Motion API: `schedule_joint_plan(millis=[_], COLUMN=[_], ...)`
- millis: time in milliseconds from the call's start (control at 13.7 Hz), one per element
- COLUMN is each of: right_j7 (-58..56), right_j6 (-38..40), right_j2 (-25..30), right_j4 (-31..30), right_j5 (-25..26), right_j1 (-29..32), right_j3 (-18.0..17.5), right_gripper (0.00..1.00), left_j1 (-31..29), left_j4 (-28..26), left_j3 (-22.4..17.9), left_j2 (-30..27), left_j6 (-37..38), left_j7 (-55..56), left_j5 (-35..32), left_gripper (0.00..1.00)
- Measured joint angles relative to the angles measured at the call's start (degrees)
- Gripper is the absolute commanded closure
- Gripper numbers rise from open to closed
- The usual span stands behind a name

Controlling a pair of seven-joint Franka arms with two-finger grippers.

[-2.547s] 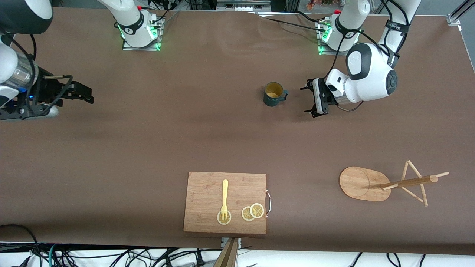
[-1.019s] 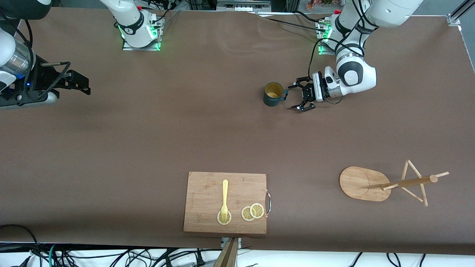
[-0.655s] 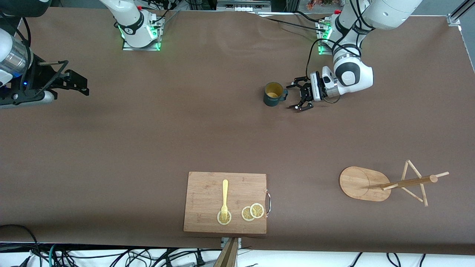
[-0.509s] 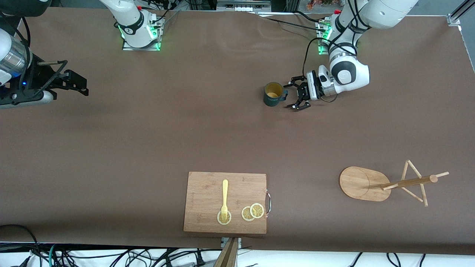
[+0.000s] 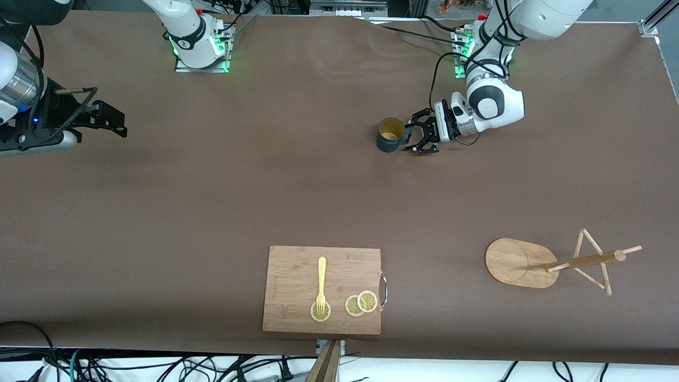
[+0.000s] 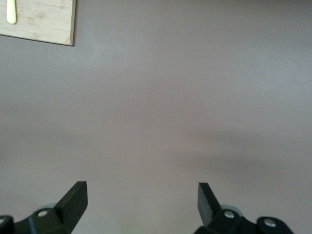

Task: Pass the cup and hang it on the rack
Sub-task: 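Lift the mug by its handle with the left gripper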

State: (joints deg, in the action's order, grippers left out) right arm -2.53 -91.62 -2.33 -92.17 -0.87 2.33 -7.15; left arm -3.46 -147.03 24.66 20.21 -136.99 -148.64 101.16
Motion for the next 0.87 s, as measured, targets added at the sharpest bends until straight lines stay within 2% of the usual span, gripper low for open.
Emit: schedule_joint_plan(millis=[146, 218, 437, 509, 873], right_j7=[0.0, 0.0, 0.0, 0.0, 0.0], right_j6=[0.0, 0.0, 0.0, 0.0, 0.0], right_j2=[0.0, 0.0, 0.0, 0.0, 0.0], right_j4=[-0.1, -0.1, -0.2, -0.2, -0.4], right_j5=[0.3, 0.5, 0.6, 0.6, 0.6], right_j1=[-0.1, -0.5, -5.7, -6.4, -6.8], right_j3=[0.0, 0.3, 5.8, 6.6, 7.1], right_gripper=[0.00, 0.00, 0.00, 0.00, 0.00], left_j1=[0.0, 0.0, -0.2, -0.4, -1.7], left_j4=[0.0, 0.0, 0.2, 0.2, 1.7], left_j3=[0.0, 0.0, 0.0, -0.1, -0.2], left_j2=[0.0, 0.0, 0.0, 0.0, -0.4], left_j6=[-0.1, -0.1, -0.3, -0.3, -0.3], left_j7=[-0.1, -0.1, 0.0, 0.5, 11.8], left_j5=[0.0, 0.0, 0.1, 0.2, -0.6], left_gripper=[1.00, 1.00, 1.00, 1.00, 1.00])
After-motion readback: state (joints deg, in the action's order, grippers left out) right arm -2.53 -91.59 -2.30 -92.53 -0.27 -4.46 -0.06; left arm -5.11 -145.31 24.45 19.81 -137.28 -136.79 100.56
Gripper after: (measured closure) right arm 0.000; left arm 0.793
